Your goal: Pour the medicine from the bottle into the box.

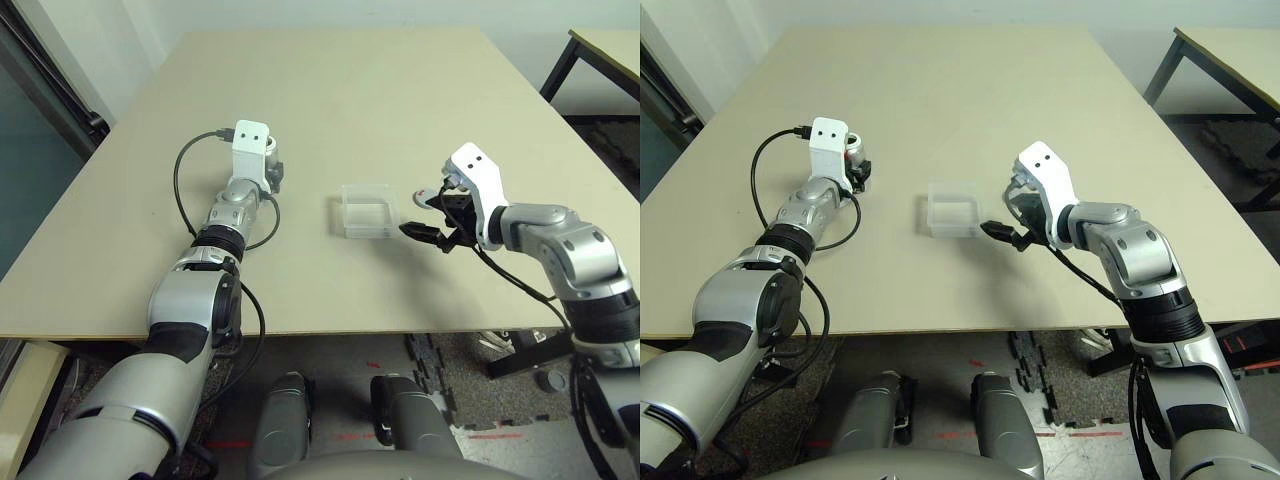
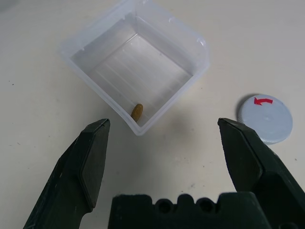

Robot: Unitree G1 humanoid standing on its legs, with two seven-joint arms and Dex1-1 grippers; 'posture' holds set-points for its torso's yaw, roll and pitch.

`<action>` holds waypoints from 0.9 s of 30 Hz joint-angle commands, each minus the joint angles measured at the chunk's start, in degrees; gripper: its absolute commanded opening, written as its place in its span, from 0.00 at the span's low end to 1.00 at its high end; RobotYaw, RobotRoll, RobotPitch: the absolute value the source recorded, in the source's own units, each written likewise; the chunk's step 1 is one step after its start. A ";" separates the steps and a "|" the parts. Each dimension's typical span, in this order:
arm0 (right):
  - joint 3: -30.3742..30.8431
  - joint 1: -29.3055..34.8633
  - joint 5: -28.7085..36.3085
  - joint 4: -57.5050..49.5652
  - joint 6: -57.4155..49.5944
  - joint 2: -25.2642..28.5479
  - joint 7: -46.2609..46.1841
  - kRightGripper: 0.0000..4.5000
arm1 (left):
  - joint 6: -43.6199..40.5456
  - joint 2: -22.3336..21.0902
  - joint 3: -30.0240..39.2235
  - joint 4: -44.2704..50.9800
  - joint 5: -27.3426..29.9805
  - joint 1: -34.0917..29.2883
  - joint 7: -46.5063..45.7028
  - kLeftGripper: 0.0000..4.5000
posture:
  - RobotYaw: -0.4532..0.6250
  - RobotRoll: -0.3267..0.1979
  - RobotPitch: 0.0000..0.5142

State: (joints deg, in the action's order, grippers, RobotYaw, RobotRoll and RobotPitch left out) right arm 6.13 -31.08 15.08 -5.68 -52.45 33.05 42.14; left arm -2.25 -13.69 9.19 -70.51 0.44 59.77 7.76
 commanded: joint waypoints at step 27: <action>0.79 0.19 0.39 -0.91 0.38 -0.23 0.15 1.00 | 0.56 -0.26 -0.26 0.04 0.95 -4.85 0.38 0.88 | 0.46 0.62 0.19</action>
State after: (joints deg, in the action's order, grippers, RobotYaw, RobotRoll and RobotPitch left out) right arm 6.20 -30.79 15.09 -6.19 -52.28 32.71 42.10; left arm -1.39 -13.82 9.14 -68.92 1.85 55.86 8.20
